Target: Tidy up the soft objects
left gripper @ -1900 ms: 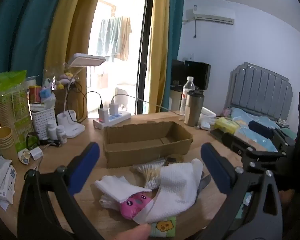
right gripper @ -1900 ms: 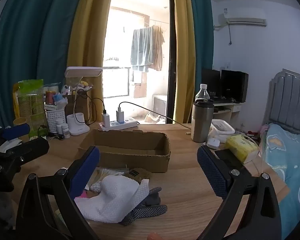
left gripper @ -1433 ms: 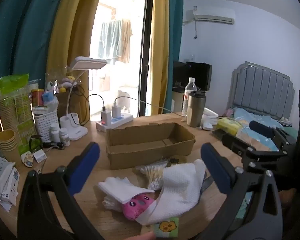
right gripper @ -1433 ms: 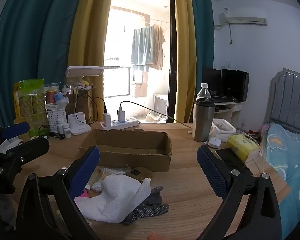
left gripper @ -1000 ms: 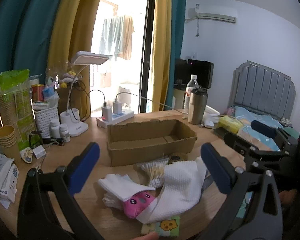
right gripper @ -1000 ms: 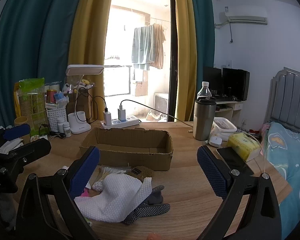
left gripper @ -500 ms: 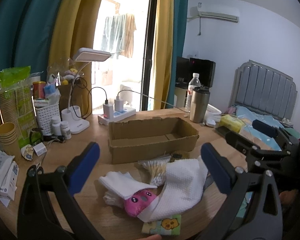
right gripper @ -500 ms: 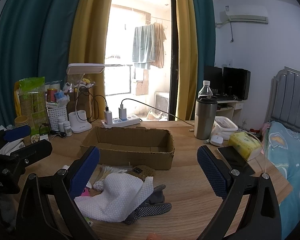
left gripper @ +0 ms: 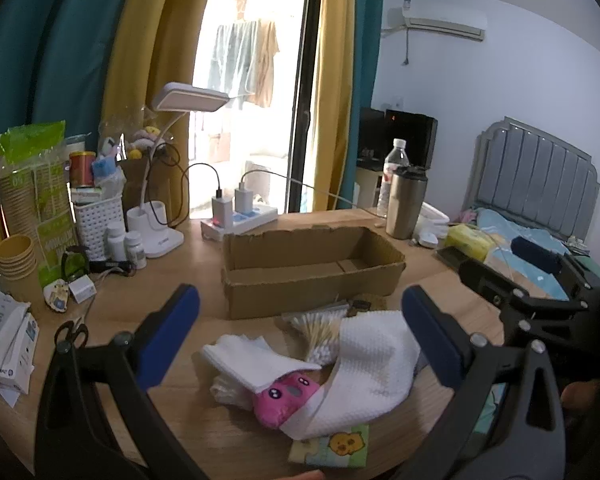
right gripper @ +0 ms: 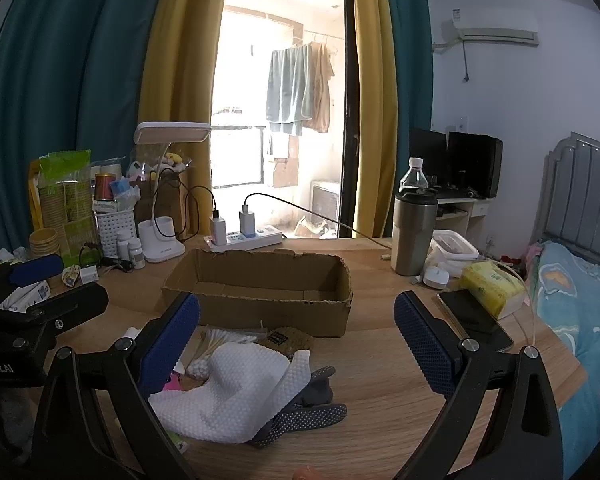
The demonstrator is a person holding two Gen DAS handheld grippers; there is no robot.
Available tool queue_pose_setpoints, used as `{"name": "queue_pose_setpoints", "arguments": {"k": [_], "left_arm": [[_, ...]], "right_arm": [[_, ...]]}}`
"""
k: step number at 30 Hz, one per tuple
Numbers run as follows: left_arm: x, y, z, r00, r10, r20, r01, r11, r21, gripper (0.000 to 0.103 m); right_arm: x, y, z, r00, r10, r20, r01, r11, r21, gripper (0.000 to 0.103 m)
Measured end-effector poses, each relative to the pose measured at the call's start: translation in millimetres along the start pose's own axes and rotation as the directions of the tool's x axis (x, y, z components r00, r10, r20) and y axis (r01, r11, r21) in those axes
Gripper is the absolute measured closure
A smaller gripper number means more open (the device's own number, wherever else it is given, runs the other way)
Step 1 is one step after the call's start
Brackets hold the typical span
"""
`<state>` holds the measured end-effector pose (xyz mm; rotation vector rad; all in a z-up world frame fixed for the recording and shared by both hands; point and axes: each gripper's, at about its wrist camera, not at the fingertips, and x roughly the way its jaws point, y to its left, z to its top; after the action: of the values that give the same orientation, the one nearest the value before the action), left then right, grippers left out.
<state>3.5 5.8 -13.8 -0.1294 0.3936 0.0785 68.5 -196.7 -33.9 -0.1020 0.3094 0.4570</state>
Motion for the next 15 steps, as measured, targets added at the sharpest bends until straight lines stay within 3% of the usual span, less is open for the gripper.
{"name": "queue_pose_setpoints", "arguments": {"k": [15], "left_arm": [[4.2, 2.4, -3.5, 1.000, 0.000, -0.013, 0.000, 1.000, -0.006, 0.001]], "right_arm": [[3.3, 2.0, -5.2, 1.000, 0.005, -0.012, -0.005, 1.000, -0.001, 0.003]]}}
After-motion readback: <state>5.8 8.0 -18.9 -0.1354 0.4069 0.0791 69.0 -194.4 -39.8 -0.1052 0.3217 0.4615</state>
